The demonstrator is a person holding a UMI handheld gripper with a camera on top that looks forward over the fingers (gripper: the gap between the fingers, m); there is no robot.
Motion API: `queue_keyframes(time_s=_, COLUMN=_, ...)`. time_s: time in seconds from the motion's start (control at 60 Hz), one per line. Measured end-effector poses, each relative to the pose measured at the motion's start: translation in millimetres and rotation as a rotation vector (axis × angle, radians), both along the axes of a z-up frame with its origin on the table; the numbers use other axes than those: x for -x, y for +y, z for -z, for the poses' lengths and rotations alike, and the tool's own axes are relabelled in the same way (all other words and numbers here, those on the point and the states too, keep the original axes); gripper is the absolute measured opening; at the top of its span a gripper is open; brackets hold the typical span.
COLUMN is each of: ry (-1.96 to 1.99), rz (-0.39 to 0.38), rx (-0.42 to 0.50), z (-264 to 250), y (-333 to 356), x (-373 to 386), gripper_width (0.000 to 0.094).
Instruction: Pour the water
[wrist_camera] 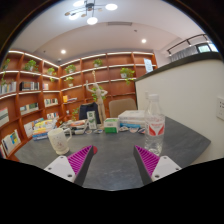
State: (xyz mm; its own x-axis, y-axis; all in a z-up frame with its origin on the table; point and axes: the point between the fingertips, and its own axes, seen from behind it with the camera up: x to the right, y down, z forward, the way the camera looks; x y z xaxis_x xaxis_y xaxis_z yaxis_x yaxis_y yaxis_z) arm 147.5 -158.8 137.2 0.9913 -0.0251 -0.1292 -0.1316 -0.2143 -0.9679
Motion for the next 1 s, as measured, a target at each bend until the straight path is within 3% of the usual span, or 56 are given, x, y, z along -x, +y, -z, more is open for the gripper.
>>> queue_keyframes(time_s=0.183, ry=-0.016, rz=0.112, rx=0.003, z=32, y=-17, x=-90, gripper_width=0.0843)
queue_keyframes(time_s=0.333, ry=-0.125, rz=0.131, rx=-0.050, z=24, y=11, x=-139, gripper_width=0.0841)
queue_keyframes(time_s=0.55, ry=-0.097, rz=0.106, rx=-0.040, z=38, y=64, x=-155, gripper_width=0.0834)
queue_keyframes(time_s=0.717, ry=-0.104, rz=0.092, rx=-0.080, z=26, y=111, x=-190, gripper_width=0.0551)
queue_keyframes(time_s=0.817, ry=-0.141, rz=0.093, rx=-0.083, z=26, y=112, x=-188, gripper_width=0.0499)
queue_keyframes(time_s=0.95, ry=-0.160, rz=0.100, rx=-0.119, z=23, y=109, x=-187, gripper_width=0.0347)
queue_keyframes(time_s=1.0, ry=-0.166, rz=0.102, rx=-0.130, z=22, y=112, x=-189, gripper_width=0.0341)
